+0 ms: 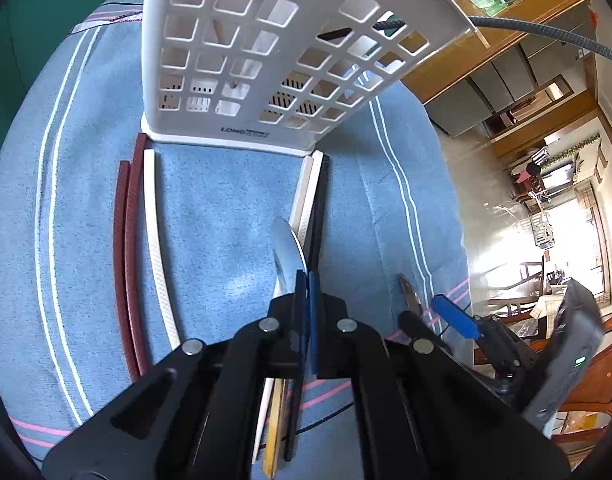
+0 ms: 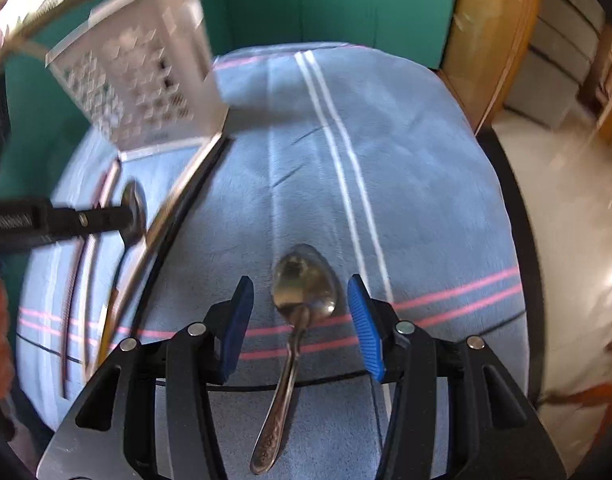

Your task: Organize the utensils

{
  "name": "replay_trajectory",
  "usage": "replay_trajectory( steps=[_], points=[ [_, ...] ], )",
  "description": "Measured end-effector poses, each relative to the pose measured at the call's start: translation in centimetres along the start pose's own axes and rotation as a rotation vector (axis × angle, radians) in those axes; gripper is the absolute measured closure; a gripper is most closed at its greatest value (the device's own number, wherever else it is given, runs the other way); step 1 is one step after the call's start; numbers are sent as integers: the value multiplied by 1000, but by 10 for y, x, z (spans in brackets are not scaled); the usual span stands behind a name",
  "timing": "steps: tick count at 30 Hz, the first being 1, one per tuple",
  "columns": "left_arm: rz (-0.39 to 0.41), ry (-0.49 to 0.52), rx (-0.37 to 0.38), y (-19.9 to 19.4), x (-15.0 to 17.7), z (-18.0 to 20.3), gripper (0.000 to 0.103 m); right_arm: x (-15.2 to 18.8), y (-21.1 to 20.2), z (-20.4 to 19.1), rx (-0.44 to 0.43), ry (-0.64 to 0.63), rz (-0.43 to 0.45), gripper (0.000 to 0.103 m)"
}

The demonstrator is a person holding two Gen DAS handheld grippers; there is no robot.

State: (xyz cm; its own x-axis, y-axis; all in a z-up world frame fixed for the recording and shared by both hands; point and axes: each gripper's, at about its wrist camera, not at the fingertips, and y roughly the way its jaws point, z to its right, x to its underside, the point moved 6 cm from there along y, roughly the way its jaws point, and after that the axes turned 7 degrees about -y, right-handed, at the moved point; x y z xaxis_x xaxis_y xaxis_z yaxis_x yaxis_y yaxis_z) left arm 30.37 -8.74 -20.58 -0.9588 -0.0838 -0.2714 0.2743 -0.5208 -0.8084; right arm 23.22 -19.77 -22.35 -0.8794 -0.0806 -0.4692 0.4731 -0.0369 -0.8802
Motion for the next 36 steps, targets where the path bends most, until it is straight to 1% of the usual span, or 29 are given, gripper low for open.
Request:
replay_trajectory(
  steps=[1,2,3,4,6,8,10,11,12,14,15,17,18,19,21,22,23,24,25,28,30,31,33,35,36],
  points=[
    [-1,0,-2,0,0,0,102,0,5,0,30,-17,-23,72],
    [0,2,-7,-1,1,1,102,1,7,1,38,-17,-30,77],
    [1,3,-13,-3,2,-3,102,2,7,4,31,-6,-37,88],
    [2,5,-21,-5,2,-8,102,3,7,7,17,9,-38,95],
    [1,2,-23,-7,3,-13,102,5,5,14,-22,48,-31,98],
    [5,3,-24,-11,3,-17,102,5,1,19,-53,80,-20,98],
    [13,10,-16,-16,3,-18,102,5,-6,25,-145,129,15,98],
    [23,18,-8,-20,2,-16,102,4,-9,26,-178,143,31,98],
    [37,30,-3,-25,1,-14,102,2,-15,28,-227,165,61,98],
    [66,52,2,-33,0,-9,102,0,-22,25,-259,165,86,98],
    [69,57,5,-35,1,-8,102,0,-25,23,-278,163,87,98],
    [66,69,12,-40,3,-7,102,-2,-23,12,-354,165,70,98],
    [65,74,8,-42,6,-8,102,0,-21,7,-405,173,57,98],
    [73,84,-10,-44,8,-11,102,1,-19,3,-436,181,49,98],
    [98,113,-71,-47,11,-13,101,4,-12,-2,-488,204,27,98],
    [107,130,-104,-49,13,-15,101,7,-11,-4,-488,209,18,98],
    [105,139,-119,-49,16,-16,101,9,-6,-5,-465,206,6,98],
    [98,141,-118,-49,15,-18,101,11,-2,-6,-431,196,-7,98],
    [92,142,-115,-47,14,-19,101,12,-2,-7,-415,190,-15,98],
    [81,135,-114,-45,14,-22,101,14,0,-12,-406,173,-31,96],
    [75,127,-109,-42,14,-23,101,12,-1,-11,-370,154,-25,90],
    [73,128,-108,-41,14,-22,101,9,0,-11,-355,144,-21,81],
    [72,131,-106,-42,15,-21,101,0,4,-11,-326,115,-6,72],
    [72,132,-106,-41,15,-20,101,-4,5,-10,-322,89,-9,72],
    [72,132,-105,-40,15,-20,101,-6,7,-10,-342,74,-15,72]
  ],
)
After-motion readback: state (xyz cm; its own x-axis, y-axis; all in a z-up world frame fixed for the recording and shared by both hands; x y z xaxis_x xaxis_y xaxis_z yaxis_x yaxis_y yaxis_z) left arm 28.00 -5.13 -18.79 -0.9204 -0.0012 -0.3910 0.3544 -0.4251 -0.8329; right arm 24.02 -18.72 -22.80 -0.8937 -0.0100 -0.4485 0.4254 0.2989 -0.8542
